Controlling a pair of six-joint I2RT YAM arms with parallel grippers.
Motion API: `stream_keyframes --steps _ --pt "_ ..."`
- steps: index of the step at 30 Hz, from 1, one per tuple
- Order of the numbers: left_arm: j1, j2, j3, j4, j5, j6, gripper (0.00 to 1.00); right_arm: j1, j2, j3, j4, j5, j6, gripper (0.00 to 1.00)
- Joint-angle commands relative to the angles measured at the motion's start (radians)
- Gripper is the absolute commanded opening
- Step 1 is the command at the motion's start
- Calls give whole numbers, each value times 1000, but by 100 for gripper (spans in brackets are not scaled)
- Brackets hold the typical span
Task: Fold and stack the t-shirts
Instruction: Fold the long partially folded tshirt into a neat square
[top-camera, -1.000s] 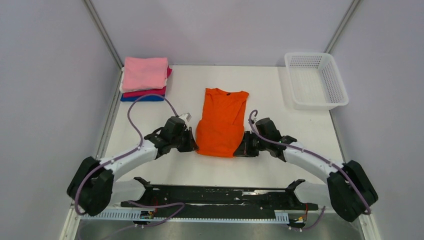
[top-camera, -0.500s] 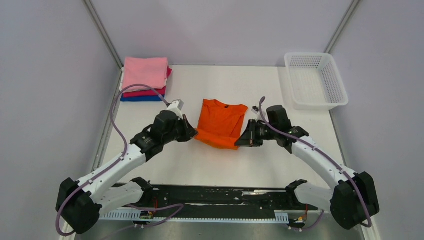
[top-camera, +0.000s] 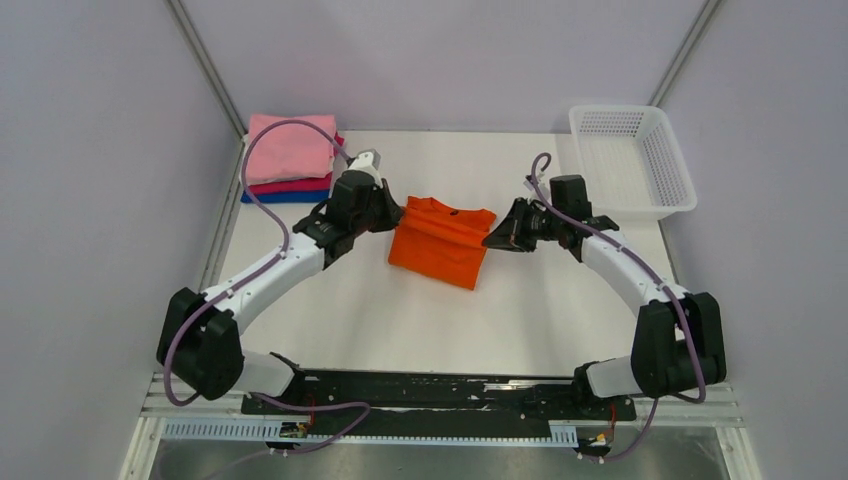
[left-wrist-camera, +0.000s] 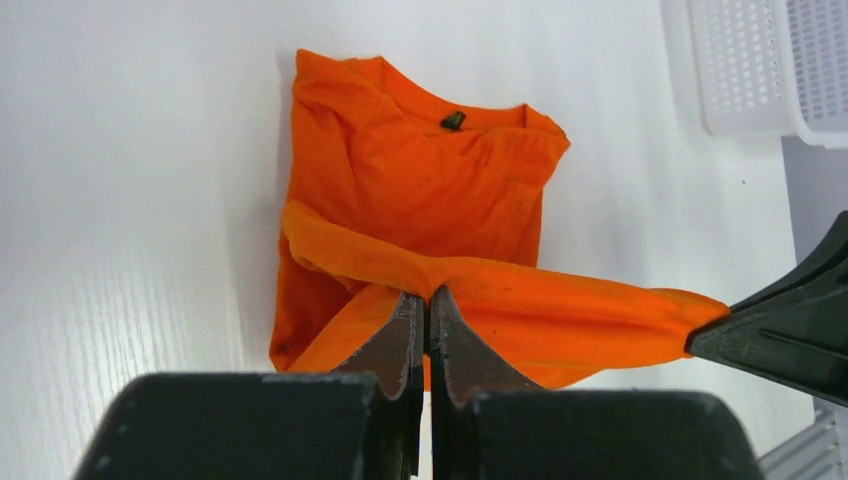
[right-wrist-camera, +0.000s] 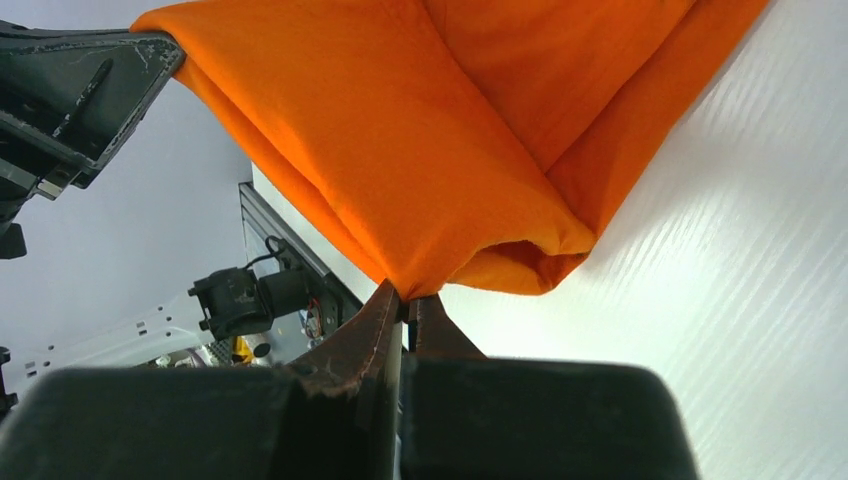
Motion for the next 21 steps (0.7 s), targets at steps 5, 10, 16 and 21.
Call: stream_keyframes --steps 5,10,16,21 --pt "75 198 191 27 -41 82 0 -76 159 133 53 -13 -45 0" --pt "97 344 305 4 -16 102 0 -110 269 192 85 -15 -45 1" --pt "131 510 421 8 27 87 0 -118 382 215 208 44 -4 4" --pt "163 678 558 -54 52 75 24 -137 560 327 262 114 5 43"
